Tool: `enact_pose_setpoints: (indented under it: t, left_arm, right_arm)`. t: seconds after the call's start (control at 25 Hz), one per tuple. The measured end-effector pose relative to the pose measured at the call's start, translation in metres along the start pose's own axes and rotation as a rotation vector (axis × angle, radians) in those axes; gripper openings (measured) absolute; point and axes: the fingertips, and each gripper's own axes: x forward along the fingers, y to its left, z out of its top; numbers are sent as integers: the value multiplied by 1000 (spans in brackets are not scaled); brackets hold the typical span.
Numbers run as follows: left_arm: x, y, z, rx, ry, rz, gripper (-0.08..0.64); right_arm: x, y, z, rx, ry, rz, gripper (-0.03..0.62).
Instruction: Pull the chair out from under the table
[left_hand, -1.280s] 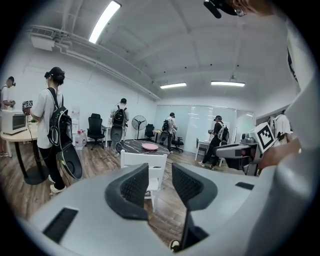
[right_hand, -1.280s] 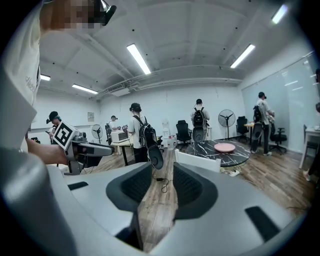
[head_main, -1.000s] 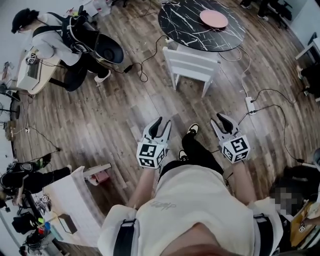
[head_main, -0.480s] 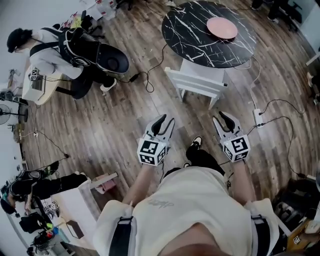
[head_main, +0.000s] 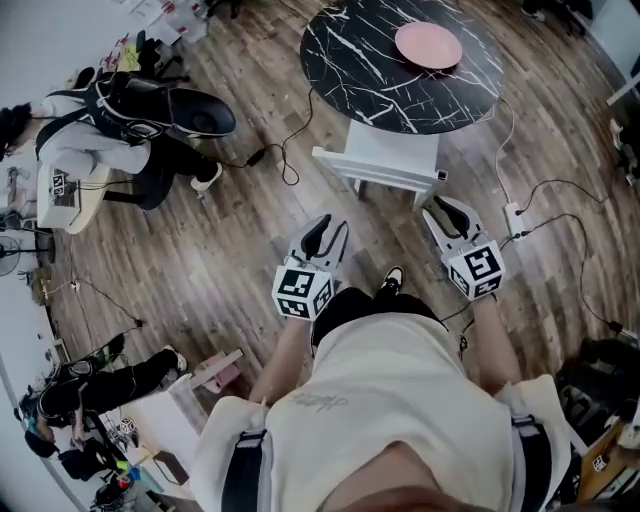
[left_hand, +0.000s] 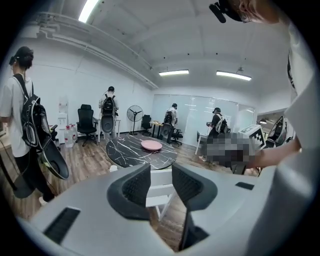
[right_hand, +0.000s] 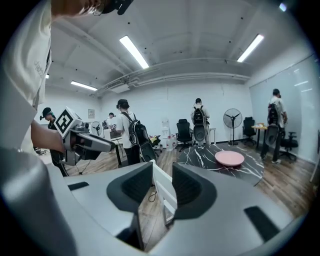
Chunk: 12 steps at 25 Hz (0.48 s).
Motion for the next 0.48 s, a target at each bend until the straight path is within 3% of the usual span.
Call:
enact_pose_setpoints:
  t: [0.24, 0.48]
  left_arm:
    - [9, 20, 10, 9, -8, 13, 143]
    - [50, 33, 18, 23, 33, -79, 143]
  right_arm:
    - [6, -5, -12, 35, 23, 1, 115]
    - [17, -19, -11, 83, 31, -51, 115]
